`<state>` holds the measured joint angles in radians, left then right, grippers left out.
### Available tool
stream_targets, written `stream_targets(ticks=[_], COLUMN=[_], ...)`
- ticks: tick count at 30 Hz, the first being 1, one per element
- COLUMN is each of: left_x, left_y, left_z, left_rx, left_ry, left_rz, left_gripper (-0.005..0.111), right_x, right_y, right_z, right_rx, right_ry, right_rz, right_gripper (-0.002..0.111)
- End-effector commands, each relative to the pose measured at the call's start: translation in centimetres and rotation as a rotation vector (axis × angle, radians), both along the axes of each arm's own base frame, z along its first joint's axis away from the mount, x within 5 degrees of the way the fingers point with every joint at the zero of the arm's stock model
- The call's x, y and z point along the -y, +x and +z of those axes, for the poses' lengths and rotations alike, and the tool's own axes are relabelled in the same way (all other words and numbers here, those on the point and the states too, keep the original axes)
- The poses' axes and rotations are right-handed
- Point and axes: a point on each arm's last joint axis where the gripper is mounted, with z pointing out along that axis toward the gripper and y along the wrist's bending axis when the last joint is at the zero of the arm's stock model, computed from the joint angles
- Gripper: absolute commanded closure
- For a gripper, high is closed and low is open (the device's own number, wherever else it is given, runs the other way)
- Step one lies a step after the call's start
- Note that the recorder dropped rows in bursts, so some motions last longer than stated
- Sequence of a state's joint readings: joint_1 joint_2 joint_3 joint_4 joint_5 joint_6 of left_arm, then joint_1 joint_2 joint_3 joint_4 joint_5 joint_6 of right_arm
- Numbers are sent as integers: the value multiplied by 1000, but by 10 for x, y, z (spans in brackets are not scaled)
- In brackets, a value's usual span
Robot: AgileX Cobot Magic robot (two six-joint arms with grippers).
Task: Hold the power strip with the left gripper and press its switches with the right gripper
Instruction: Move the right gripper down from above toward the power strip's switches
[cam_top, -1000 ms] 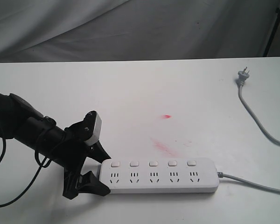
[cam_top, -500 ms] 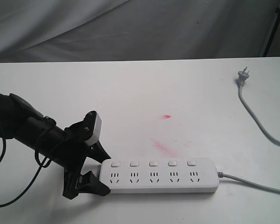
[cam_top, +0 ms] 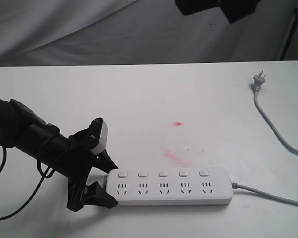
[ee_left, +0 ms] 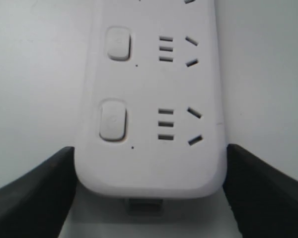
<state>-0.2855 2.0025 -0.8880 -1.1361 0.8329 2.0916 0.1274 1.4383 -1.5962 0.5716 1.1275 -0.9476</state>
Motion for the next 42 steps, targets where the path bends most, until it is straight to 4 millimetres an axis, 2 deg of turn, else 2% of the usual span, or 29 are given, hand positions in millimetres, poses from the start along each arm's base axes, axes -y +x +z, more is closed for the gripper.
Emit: stream_targets(ticks=[1, 4, 7, 10, 13, 17, 20, 24, 29, 31, 38, 42], left_x=[2, 2, 2, 2, 2, 2, 2, 2, 2, 2, 2, 2], left_y=[1, 1, 1, 1, 1, 1, 1, 1, 1, 1, 1, 1], left_z=[1, 1, 1, 1, 1, 1, 1, 1, 1, 1, 1, 1], left_rx=[6, 6, 6, 6, 6, 6, 6, 6, 6, 6, 6, 6], left_ry=[-2, -2, -2, -2, -2, -2, -2, -2, -2, -2, -2, -2], left_rz=[1, 1, 1, 1, 1, 1, 1, 1, 1, 1, 1, 1], left_gripper=[51, 51, 51, 51, 51, 51, 51, 51, 51, 51, 51, 51], right_x=[-14, -16, -23, -24, -23, -18, -17, -17, -19, -19, -19, -18], right_y=[7, 21, 29, 32, 33, 37, 36, 41, 53, 56, 67, 68], right_z=[-11, -27, -48, -88, -118, -142, -155, -167, -181, -187, -211, -215], right_rx=[-25, -27, -29, -94, -120, -108, -132, -121, -146, -156, -197, -208], right_ry=[43, 5, 44, 25, 19, -2, -9, -23, 32, 27, 12, 8], right_rz=[210, 258, 352, 421, 381, 263, 239, 247, 193, 188, 154, 151], right_gripper=[108, 108, 108, 108, 108, 108, 106, 90, 49, 37, 16, 8])
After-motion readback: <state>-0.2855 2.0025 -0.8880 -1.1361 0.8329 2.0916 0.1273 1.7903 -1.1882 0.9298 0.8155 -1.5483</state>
